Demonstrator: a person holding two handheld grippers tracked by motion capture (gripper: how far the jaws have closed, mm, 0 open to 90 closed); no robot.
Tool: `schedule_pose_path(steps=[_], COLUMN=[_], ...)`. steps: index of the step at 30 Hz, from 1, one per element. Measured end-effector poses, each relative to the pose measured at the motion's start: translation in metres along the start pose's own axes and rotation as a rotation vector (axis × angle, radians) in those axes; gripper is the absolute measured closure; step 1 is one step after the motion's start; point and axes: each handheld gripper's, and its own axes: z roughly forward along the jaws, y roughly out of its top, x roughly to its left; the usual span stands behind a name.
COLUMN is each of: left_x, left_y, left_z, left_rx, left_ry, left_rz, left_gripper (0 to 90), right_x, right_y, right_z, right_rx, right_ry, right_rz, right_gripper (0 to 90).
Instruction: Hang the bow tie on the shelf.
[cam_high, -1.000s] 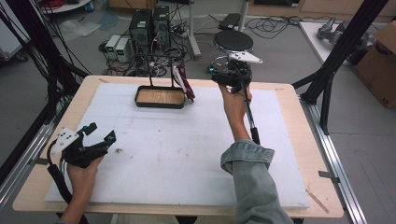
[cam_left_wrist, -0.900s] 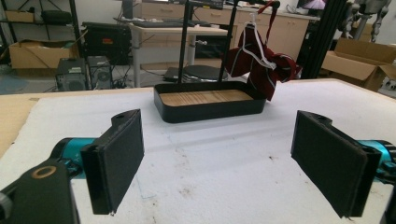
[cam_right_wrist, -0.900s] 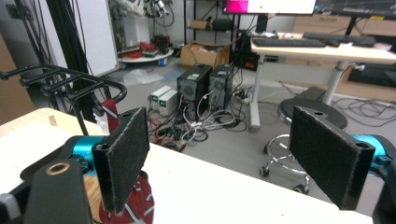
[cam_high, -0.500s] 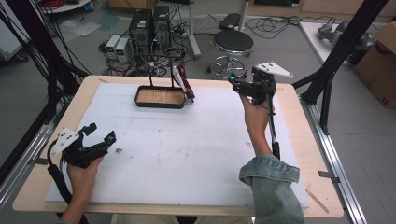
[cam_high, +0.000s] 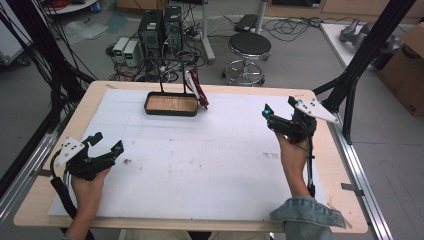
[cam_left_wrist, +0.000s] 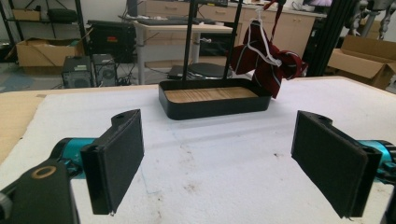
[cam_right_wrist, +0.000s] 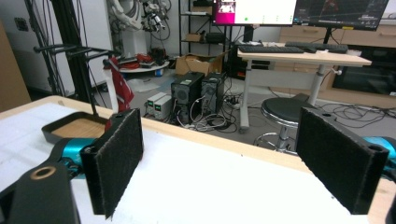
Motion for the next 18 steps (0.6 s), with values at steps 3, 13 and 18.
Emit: schedule_pose_path(steps=[3,13,18], left_x=[0.0,0.001,0.001], left_y=[0.0,-0.001,-0.001], left_z=[0.0,-0.002,-0.002], left_rx=[0.001,0.003,0.003], left_ry=[0.003,0.011,0.014], left_rz=[0.0,-0.003,-0.003], left_gripper=[17.2,17.2,17.2], right_x=[0.0,-0.001,0.002], right_y=[-0.011,-0.054,-0.082], right_z=[-0.012,-0.044,-0.061], right_rx=[-0.008,-0.03,-0.002], right_ry=[0.0,0.003,-0.012], right_rz=[0.006,0.026,0.03], right_gripper=[12.4,11.8,11.8])
